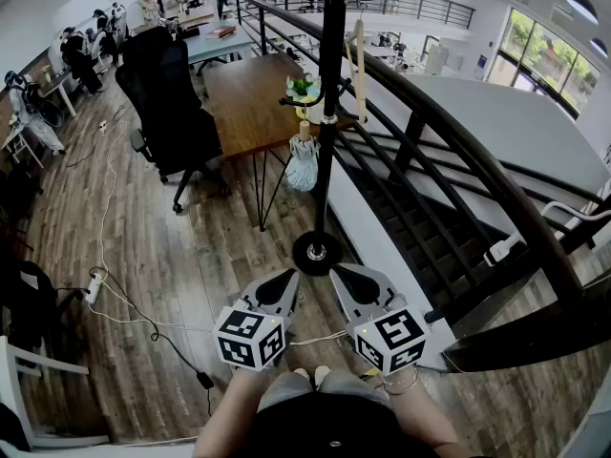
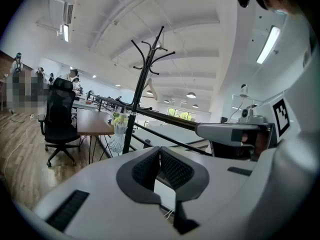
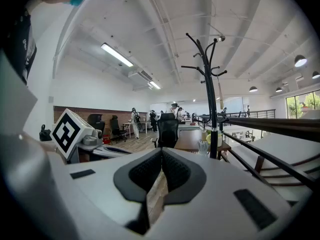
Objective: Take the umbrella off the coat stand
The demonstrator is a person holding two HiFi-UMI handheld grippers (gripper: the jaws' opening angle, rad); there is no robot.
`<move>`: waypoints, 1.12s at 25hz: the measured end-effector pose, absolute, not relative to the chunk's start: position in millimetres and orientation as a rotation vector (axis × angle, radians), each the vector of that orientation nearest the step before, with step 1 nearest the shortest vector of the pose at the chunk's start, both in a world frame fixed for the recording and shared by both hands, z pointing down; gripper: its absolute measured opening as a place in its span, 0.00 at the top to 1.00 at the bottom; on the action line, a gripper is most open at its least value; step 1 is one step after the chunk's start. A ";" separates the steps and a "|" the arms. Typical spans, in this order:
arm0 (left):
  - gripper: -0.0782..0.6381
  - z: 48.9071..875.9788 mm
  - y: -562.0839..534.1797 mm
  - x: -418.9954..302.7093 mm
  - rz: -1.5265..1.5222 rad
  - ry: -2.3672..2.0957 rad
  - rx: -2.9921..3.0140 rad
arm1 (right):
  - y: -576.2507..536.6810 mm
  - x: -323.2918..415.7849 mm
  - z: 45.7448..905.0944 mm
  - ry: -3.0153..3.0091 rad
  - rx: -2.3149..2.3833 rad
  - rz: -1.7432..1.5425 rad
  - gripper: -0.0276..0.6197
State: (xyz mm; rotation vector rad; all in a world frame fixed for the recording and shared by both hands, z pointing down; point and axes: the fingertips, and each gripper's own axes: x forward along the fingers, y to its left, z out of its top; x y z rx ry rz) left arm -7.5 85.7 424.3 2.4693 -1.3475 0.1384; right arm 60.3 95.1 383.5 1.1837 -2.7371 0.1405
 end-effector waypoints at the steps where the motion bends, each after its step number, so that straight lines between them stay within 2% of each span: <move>1: 0.87 425.6 86.0 -7.8 0.141 -1.347 2.467 | 95.5 59.1 385.9 -2.733 1.180 0.146 0.91; 16: 0.87 422.0 83.4 -13.3 0.104 -1.283 2.488 | 91.5 50.7 383.5 -2.766 1.221 0.219 0.91; 28: 0.87 446.8 88.8 -34.8 0.149 -1.230 2.467 | 95.3 21.9 428.3 -2.673 1.197 0.312 0.91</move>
